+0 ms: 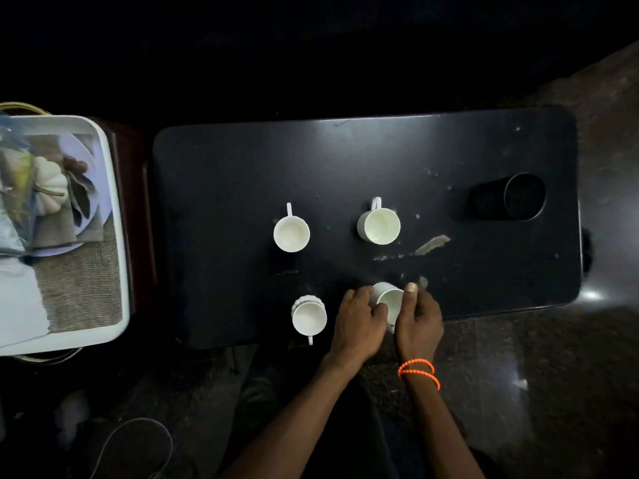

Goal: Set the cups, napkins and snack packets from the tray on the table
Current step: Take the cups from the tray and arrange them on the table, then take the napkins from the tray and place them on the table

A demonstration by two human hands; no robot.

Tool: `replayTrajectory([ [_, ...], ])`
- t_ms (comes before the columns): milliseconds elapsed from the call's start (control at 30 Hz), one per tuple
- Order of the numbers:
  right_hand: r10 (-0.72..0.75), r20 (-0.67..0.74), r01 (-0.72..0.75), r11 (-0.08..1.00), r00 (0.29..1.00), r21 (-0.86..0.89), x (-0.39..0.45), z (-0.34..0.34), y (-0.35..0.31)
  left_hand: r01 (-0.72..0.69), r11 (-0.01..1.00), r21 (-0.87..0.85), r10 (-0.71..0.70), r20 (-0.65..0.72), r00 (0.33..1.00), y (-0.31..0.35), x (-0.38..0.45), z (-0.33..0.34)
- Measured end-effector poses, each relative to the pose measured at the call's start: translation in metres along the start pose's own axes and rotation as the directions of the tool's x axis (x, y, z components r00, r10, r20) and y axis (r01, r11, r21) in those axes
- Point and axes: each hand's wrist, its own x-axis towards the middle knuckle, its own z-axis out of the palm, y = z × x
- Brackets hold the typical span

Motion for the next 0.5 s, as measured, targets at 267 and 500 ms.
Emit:
replayTrajectory([
  [267, -0.422, 0.023, 0.423, 0.905, 0.906, -0.049, -0.033, 0.014, -0.078, -0.115, 0.867, -0.484, -0.006, -0.241, 0.971, -0.012, -0.027, -0.071],
  [500, -0.685, 0.422, 0.669, 0.712, 0.594, 0.212, -0.111, 0.104, -0.162, -0.222, 0.680, -0.699, -0.208, -0.474, 0.856, -0.083, -0.063, -0.205],
])
